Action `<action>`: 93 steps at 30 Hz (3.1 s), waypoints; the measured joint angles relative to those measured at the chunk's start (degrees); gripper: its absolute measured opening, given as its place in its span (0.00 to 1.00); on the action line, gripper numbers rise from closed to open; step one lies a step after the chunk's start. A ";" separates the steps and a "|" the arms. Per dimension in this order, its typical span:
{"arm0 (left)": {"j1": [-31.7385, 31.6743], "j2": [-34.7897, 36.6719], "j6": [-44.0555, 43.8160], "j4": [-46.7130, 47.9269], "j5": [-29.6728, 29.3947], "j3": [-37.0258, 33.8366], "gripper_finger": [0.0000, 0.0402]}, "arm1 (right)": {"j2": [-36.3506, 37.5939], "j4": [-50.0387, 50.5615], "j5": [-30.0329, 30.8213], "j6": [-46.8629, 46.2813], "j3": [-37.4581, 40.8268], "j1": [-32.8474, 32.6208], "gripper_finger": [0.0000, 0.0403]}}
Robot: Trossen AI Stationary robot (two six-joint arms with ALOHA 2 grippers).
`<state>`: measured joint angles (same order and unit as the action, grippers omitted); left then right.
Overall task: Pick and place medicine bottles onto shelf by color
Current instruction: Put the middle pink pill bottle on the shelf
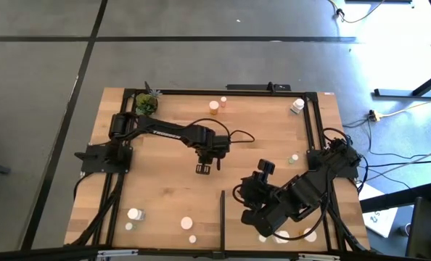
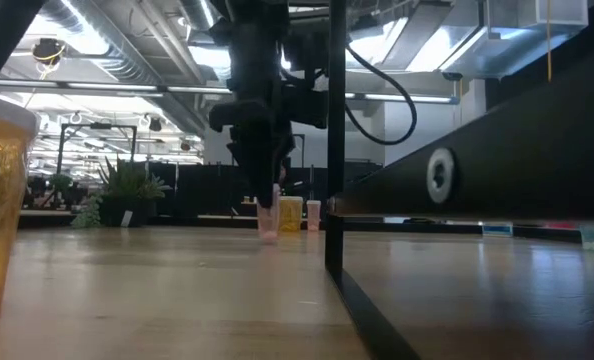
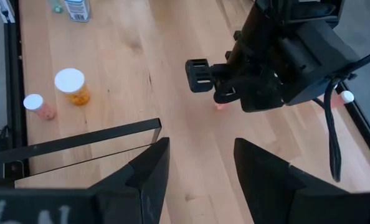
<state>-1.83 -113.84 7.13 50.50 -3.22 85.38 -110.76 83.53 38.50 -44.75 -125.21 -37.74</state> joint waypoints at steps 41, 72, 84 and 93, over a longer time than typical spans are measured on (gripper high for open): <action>2.43 0.57 -0.54 1.53 -1.63 -0.04 0.37 | -0.02 0.15 -2.66 0.13 0.02 0.02 0.45; 11.42 30.43 -11.77 11.18 -5.71 -0.02 0.37 | -0.14 -3.67 -26.15 6.25 0.07 7.24 0.45; 22.35 39.75 -17.69 18.34 -12.80 0.02 0.37 | -0.14 -7.10 -26.18 8.22 0.07 11.15 0.48; 27.12 40.88 -24.16 23.02 -19.02 -0.02 0.37 | -0.57 -9.47 -25.38 10.73 0.04 19.33 0.59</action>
<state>25.30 -72.97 -17.03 73.52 -22.24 85.36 -111.33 74.06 13.12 -34.02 -125.16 -18.41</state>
